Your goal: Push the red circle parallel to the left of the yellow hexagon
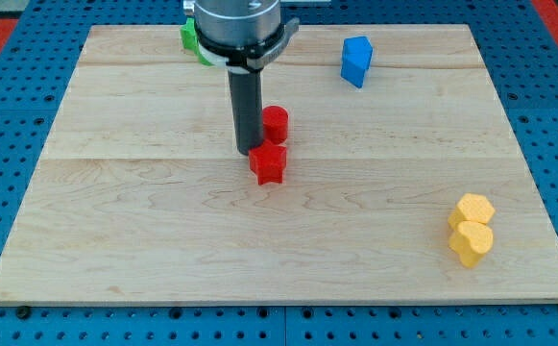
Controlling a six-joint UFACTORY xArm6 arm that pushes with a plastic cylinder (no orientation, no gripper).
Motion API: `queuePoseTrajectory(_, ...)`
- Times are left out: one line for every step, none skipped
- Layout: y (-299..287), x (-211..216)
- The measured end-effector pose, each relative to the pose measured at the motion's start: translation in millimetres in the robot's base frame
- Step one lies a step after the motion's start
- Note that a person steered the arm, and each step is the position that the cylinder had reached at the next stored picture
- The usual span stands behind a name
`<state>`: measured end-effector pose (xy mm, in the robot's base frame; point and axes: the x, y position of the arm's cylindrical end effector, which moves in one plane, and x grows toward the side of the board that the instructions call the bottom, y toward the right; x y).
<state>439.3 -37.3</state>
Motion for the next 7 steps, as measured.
queuePoseTrajectory(8,30)
queuePoseTrajectory(37,61)
queuePoseTrajectory(23,48)
queuePoseTrajectory(-66,3)
queuePoseTrajectory(-120,-46)
queuePoseTrajectory(-109,-79)
queuePoseTrajectory(-59,-85)
